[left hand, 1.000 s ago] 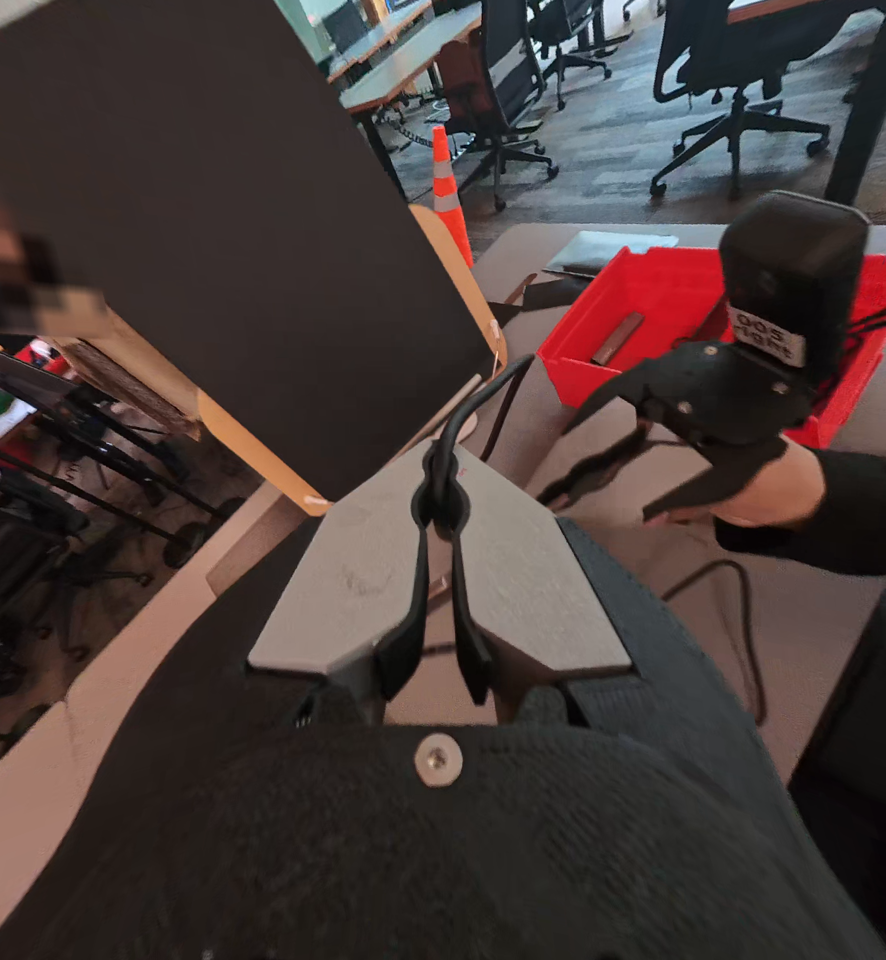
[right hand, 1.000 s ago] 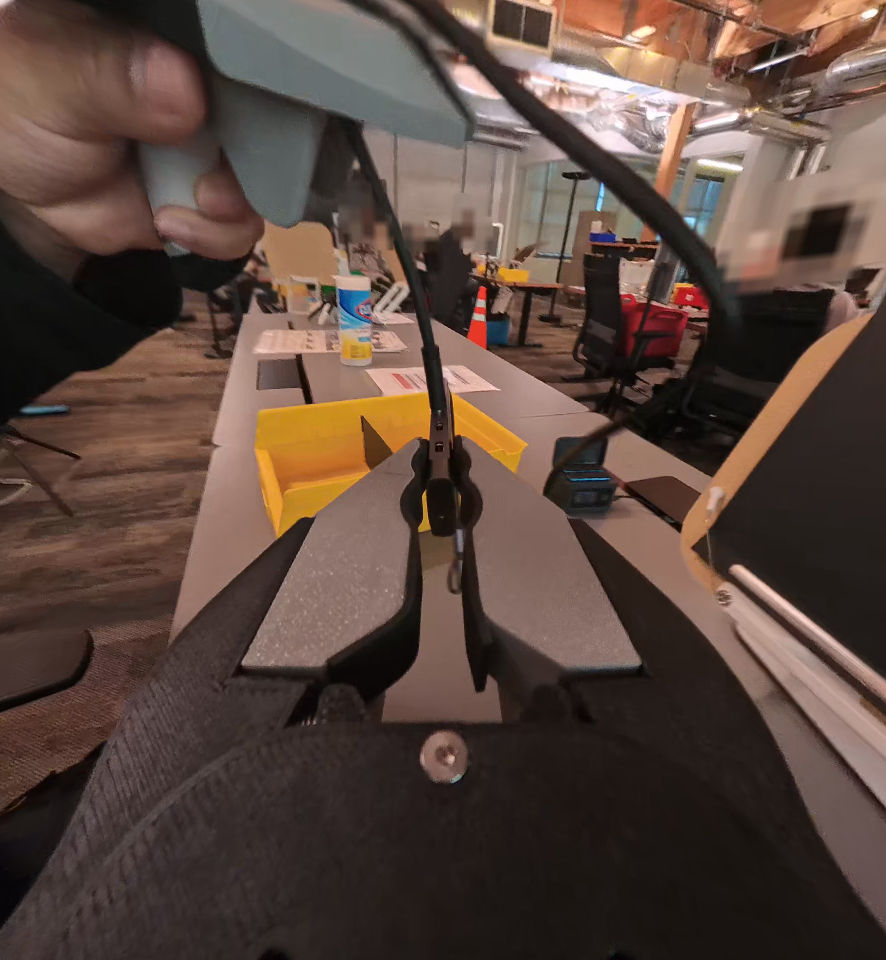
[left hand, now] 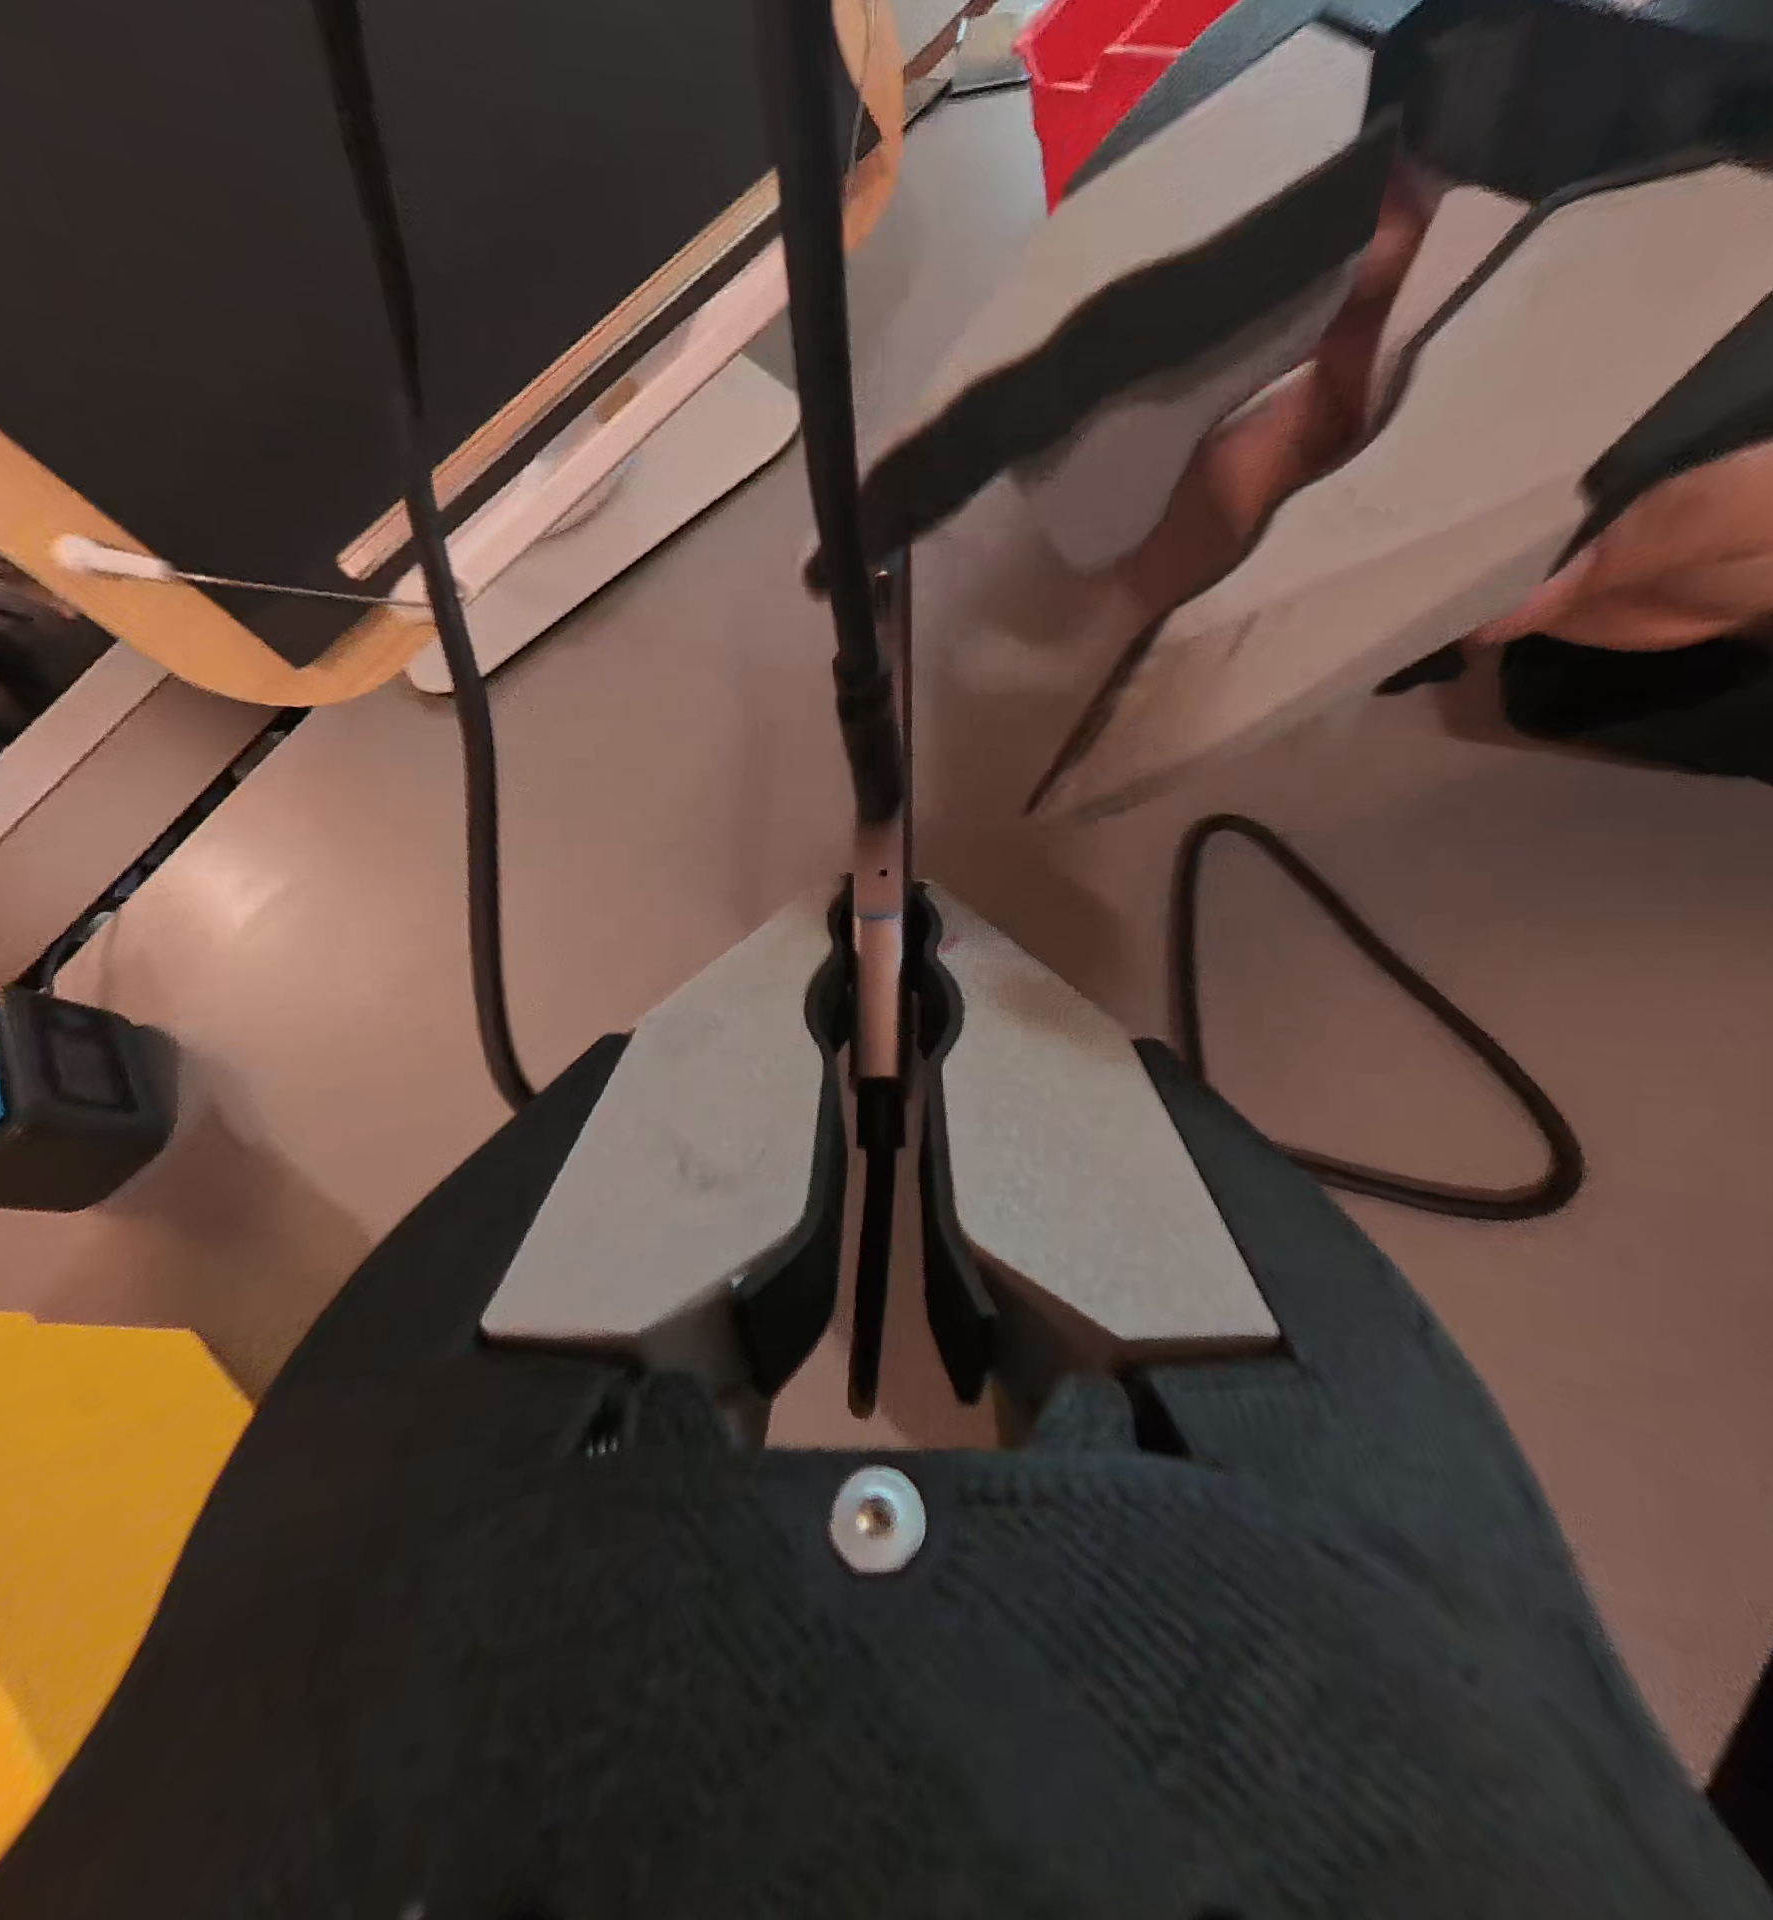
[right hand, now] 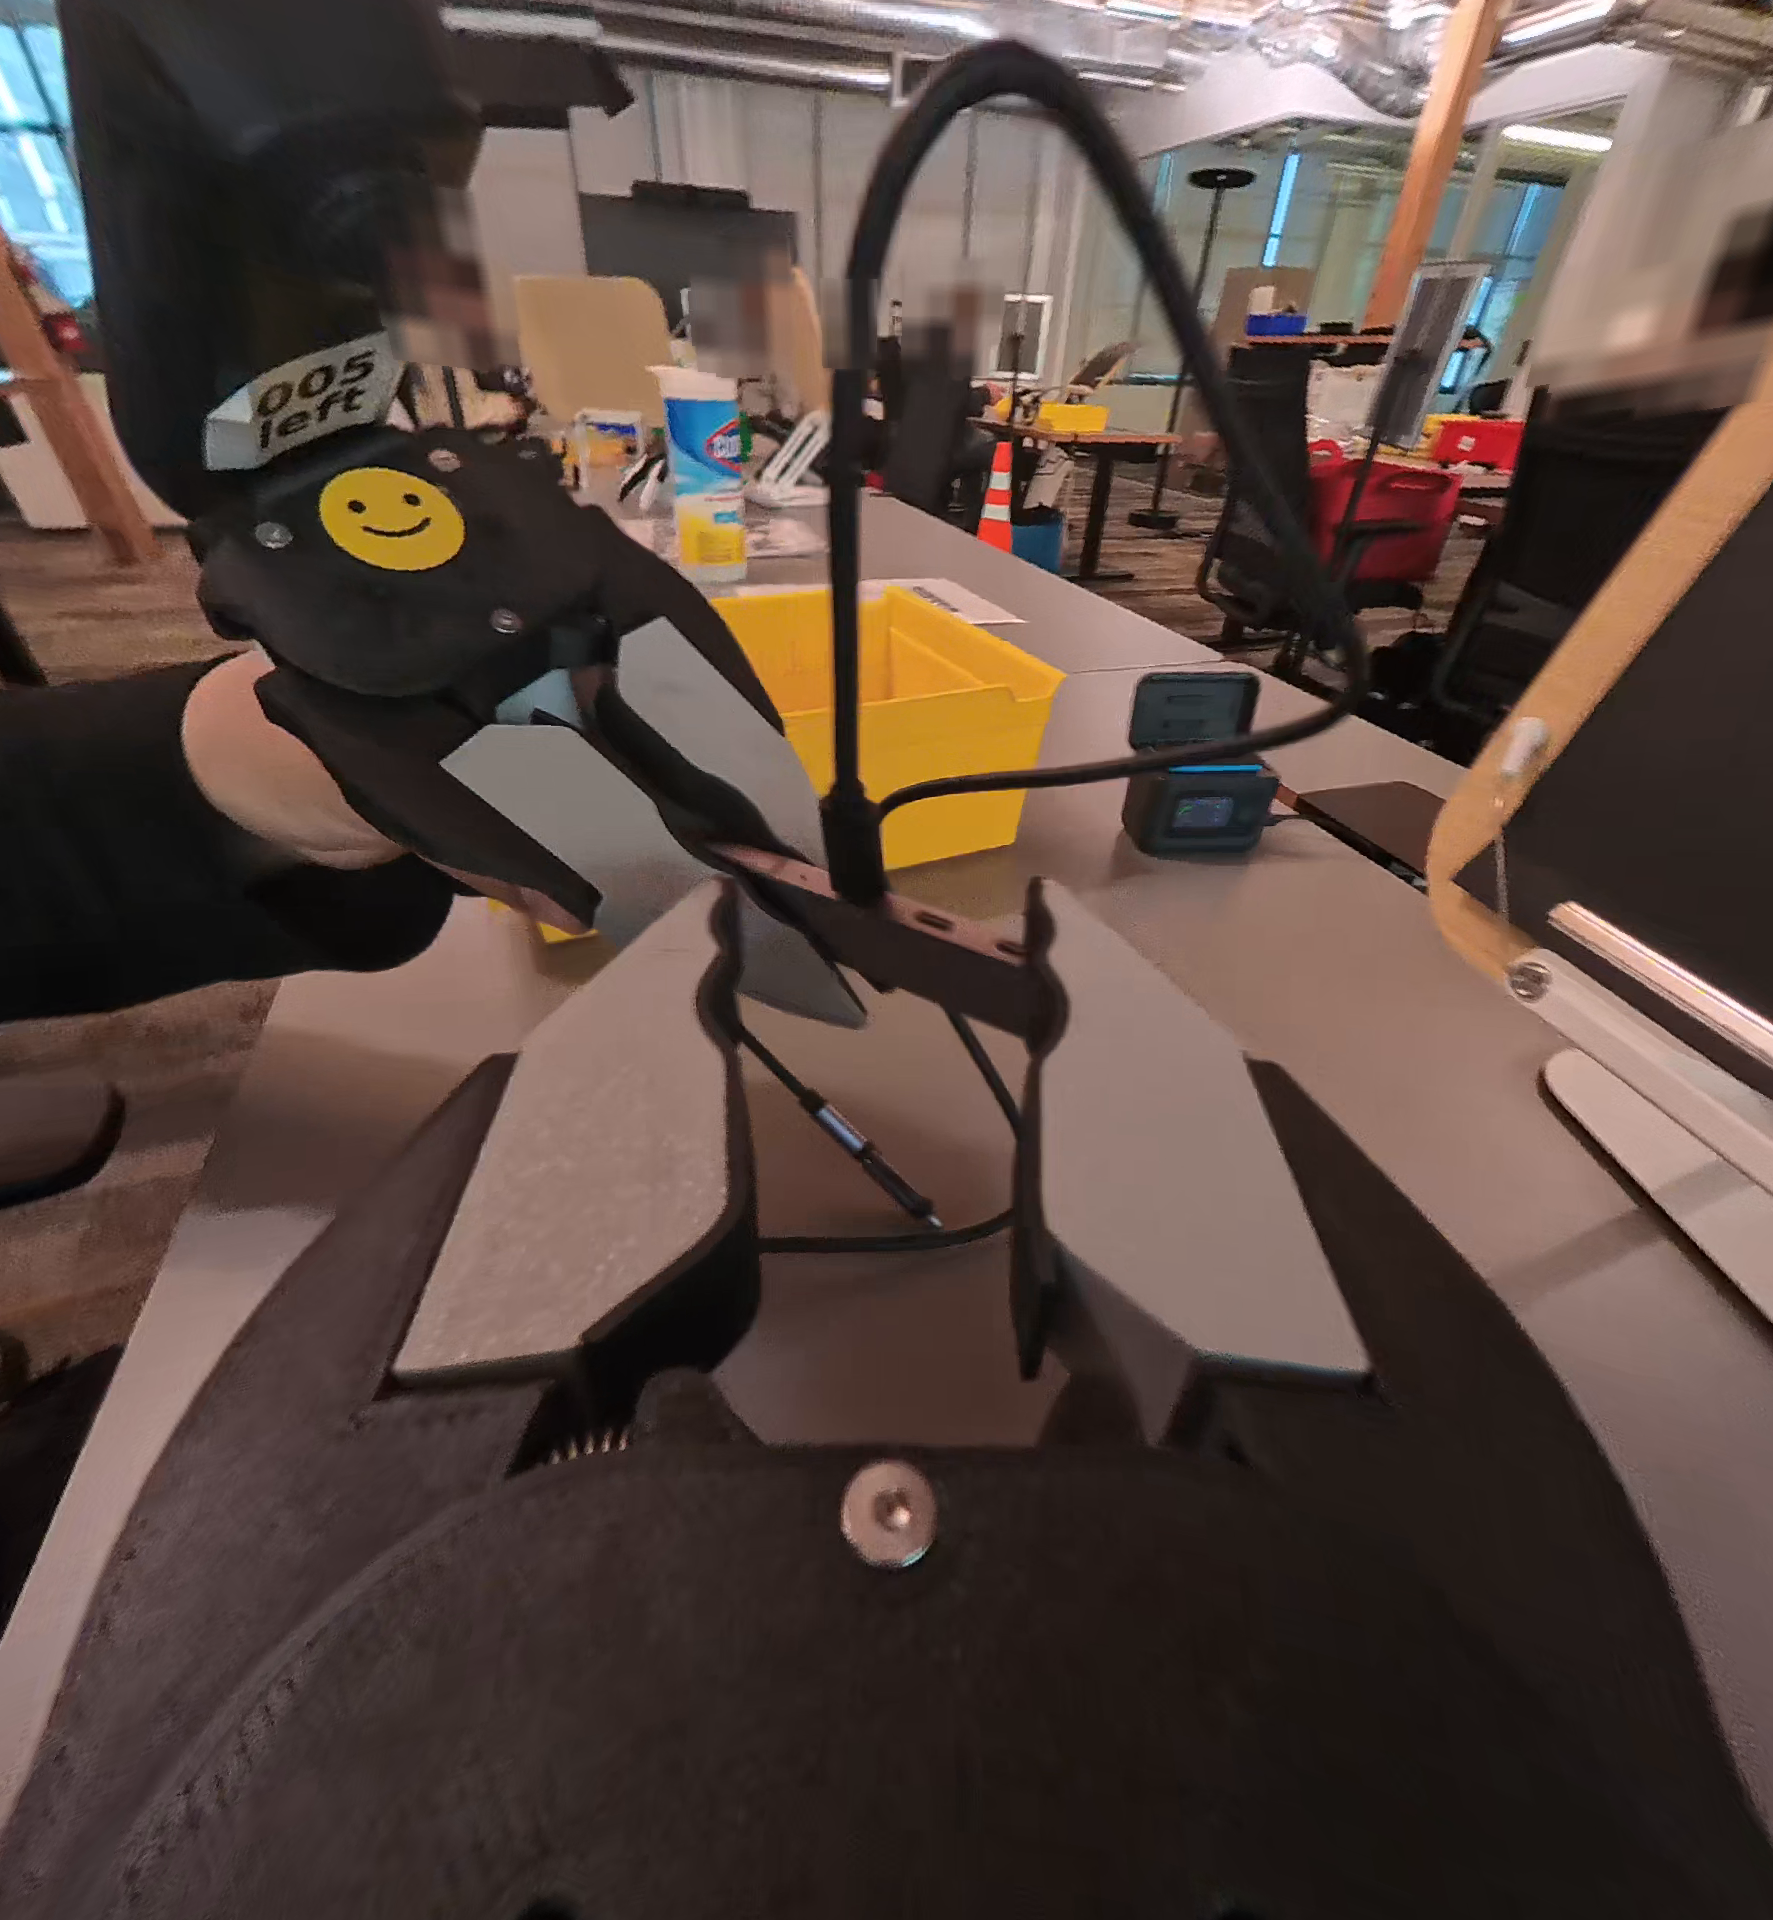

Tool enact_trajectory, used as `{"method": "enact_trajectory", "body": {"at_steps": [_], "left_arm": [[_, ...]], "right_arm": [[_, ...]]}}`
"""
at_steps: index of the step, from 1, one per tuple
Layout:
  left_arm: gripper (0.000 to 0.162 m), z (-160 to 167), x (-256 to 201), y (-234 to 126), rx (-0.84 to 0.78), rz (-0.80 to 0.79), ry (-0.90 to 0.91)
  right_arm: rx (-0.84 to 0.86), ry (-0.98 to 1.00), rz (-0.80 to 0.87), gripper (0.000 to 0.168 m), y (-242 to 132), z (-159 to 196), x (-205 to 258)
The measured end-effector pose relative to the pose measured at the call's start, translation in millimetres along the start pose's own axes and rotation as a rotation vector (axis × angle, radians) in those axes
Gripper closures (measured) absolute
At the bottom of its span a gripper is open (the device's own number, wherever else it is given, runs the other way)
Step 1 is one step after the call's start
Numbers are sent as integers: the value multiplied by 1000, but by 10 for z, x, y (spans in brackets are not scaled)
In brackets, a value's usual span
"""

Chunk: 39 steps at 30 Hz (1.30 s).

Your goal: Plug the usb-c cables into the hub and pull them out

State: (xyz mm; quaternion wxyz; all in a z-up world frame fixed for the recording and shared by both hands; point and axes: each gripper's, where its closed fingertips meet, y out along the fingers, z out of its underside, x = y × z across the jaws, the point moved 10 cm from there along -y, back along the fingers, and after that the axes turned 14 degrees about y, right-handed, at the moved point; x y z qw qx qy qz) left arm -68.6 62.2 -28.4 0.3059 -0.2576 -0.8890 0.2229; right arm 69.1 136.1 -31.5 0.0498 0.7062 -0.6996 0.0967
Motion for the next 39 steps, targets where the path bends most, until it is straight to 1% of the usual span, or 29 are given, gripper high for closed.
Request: {"method": "enact_trajectory", "body": {"at_steps": [2,3,4,7,11,15,20,25,29,32,35,38,39], "left_arm": [[156,-28,-86,28,8,-6,21],[156,-39,-117,38,13,-21,40],[156,-44,-136,43,18,-41,50],[156,-32,-160,61,-14,-57,40],[154,-21,-184,130,-32,-48,51],[155,-25,-175,175,-102,-76,28],[154,18,-185,253,-63,-110,48],[154,-17,-170,272,-76,-129,79],[156,-20,-182,298,-35,-135,118],[156,-8,-192,342,7,-140,105],[157,29,-163,364,-28,-108,26],[157,68,-184,413,-59,-130,-21],[157,75,-193,415,-88,-131,-51]], "right_arm": [[3,-57,33,124,41,29,55],[16,-96,34,147,61,51,91],[28,-126,51,160,76,72,109],[19,-89,40,160,76,71,99],[16,26,-7,159,81,108,14],[-28,153,-61,159,43,119,-85],[-14,226,-63,158,83,185,-151],[-41,304,-129,157,83,201,-181],[-33,268,-113,156,103,233,-170],[-50,137,36,159,175,259,-96],[-9,125,77,158,184,248,-88],[-20,114,128,159,198,278,-83],[-42,139,115,159,192,285,-90]]}}
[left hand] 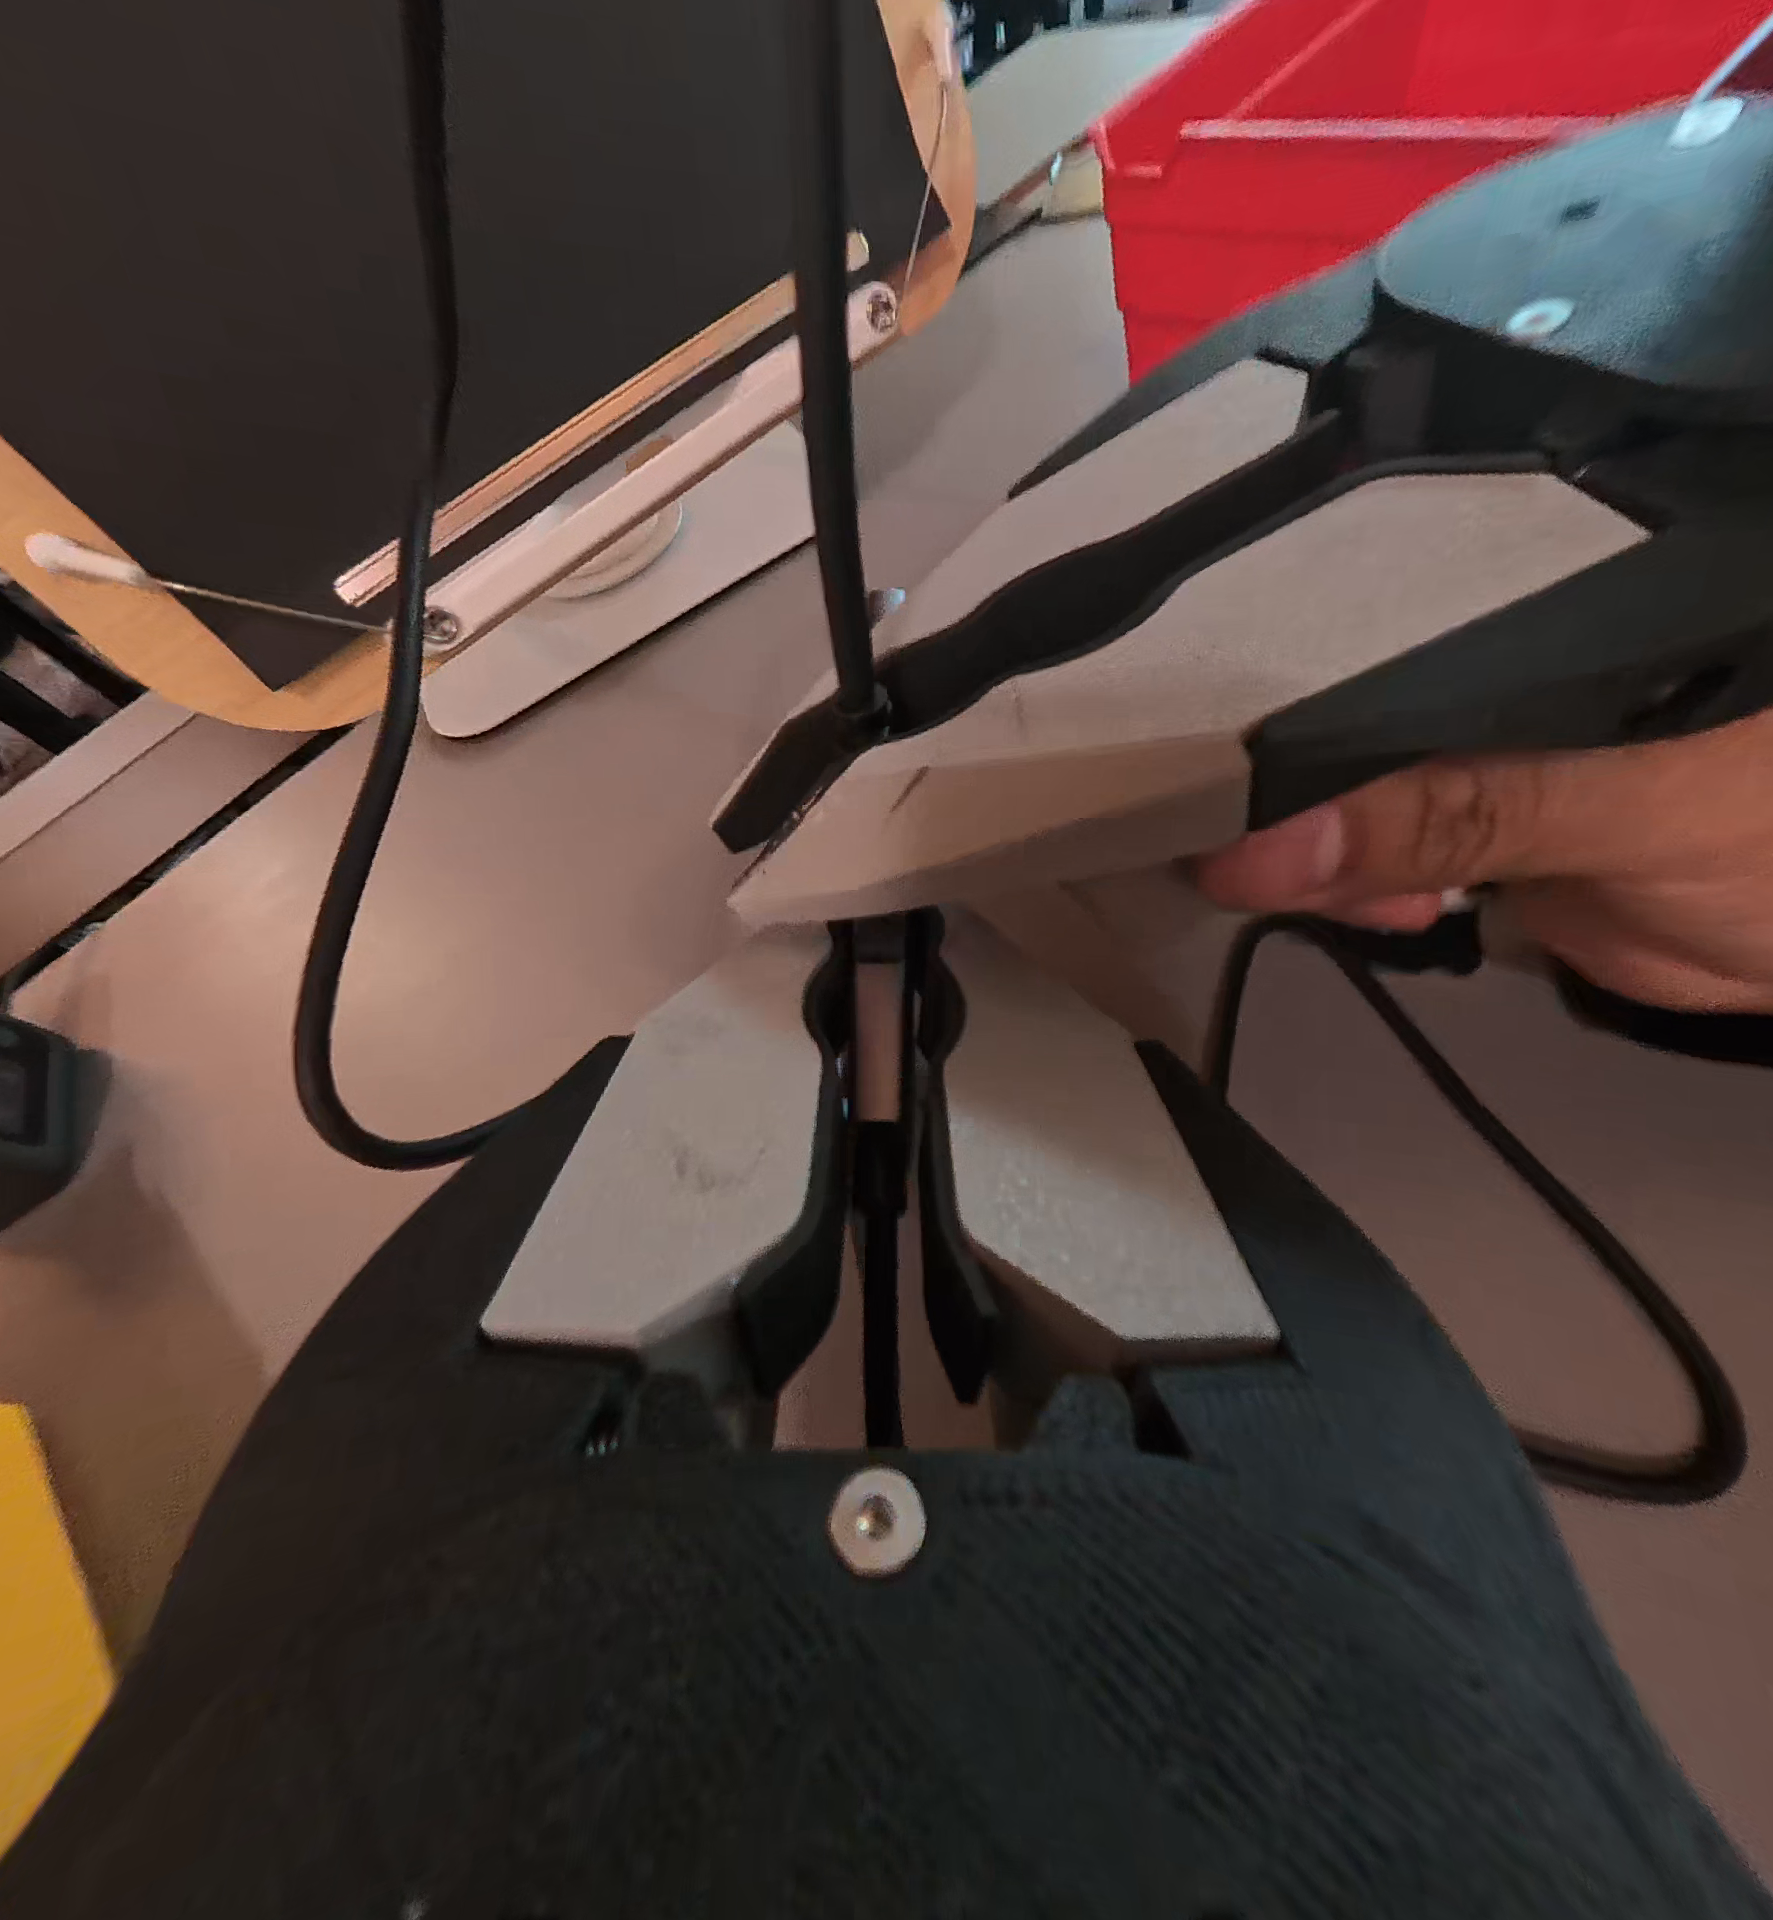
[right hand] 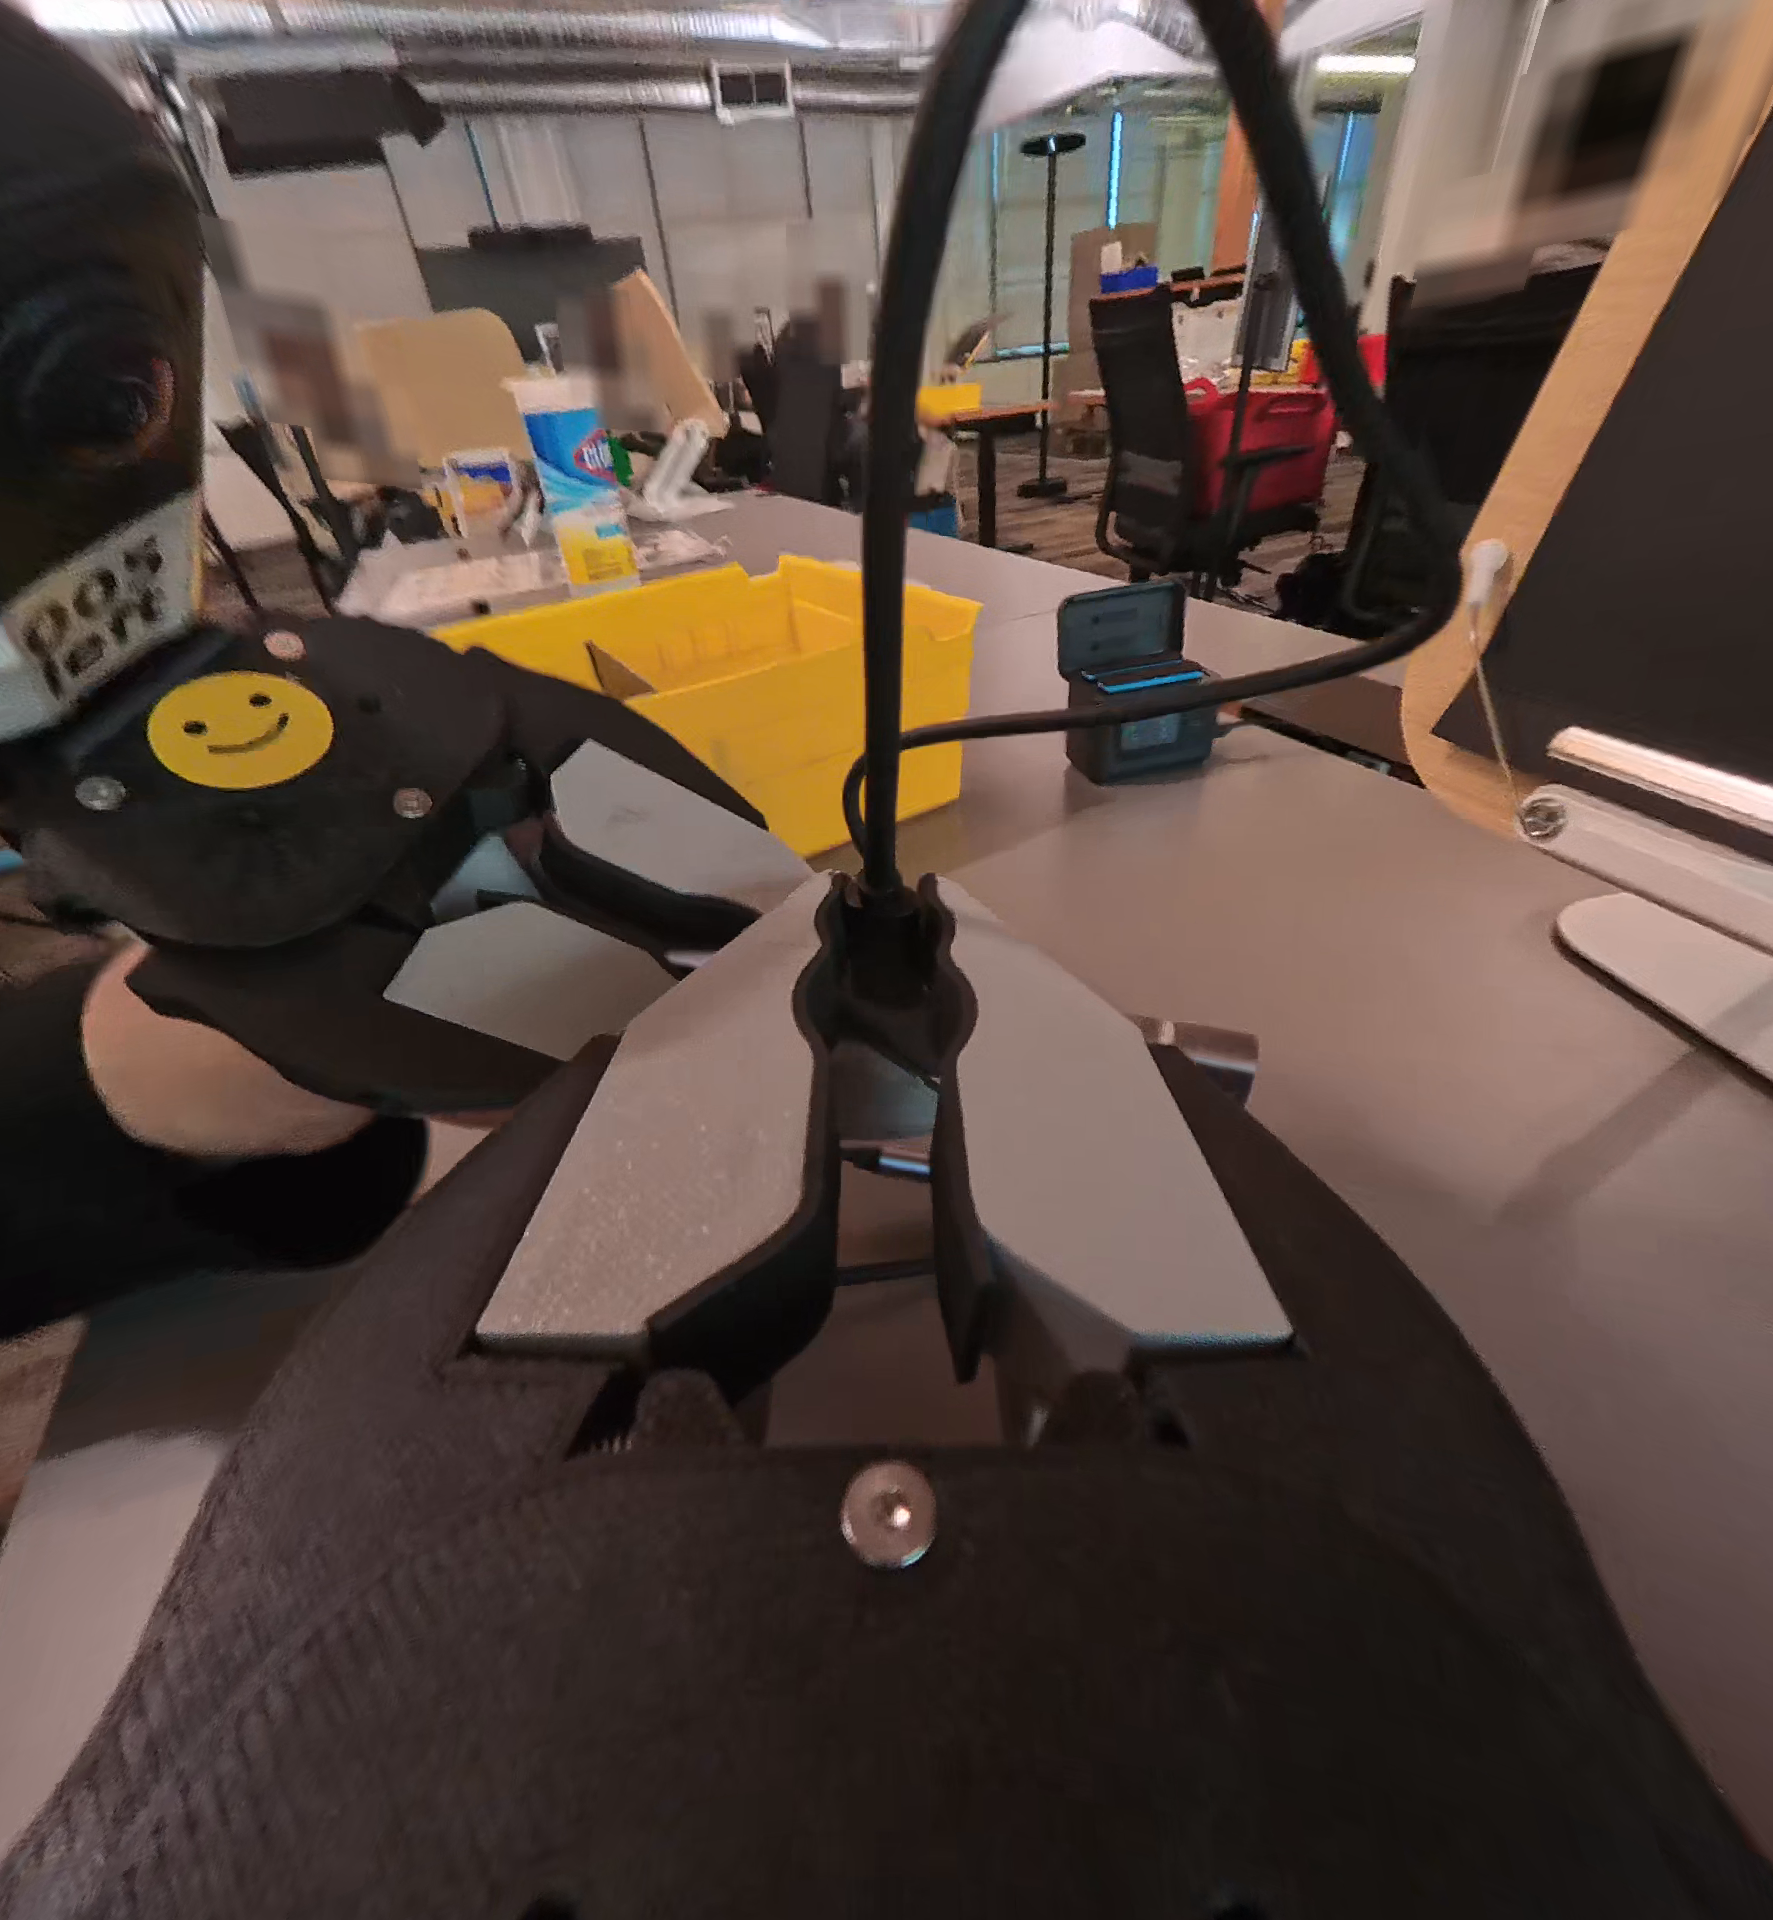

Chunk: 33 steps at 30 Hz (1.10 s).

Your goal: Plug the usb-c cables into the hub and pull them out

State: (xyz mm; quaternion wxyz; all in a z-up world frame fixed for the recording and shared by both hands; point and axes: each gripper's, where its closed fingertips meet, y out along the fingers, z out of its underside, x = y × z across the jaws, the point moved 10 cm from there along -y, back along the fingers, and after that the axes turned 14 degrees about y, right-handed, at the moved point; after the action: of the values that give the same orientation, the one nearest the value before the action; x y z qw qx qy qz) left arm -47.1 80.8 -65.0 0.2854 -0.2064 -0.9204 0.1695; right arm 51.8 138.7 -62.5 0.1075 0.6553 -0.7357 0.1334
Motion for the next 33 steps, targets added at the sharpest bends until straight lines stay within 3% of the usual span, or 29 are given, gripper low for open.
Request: {"method": "enact_trajectory", "body": {"at_steps": [11,18,22,26,31,33], "left_arm": [[155,31,-81,68,-159,-70,-125],[157,87,-86,-23,-239,-90,-4],[155,134,-123,-149,-326,-146,108],[146,165,-173,-235,-244,-141,255],[116,249,-179,-277,-141,-48,223],[120,283,-216,-316,-68,-11,191]], "right_arm": [[-183,395,-148,159,-55,49,-231],[-139,380,-206,158,-51,-10,-230],[-120,522,-320,159,-48,-19,-310],[-81,510,-355,160,-157,-86,-366],[-137,546,-472,159,-283,-193,-371],[-143,532,-455,158,-292,-194,-372]]}}
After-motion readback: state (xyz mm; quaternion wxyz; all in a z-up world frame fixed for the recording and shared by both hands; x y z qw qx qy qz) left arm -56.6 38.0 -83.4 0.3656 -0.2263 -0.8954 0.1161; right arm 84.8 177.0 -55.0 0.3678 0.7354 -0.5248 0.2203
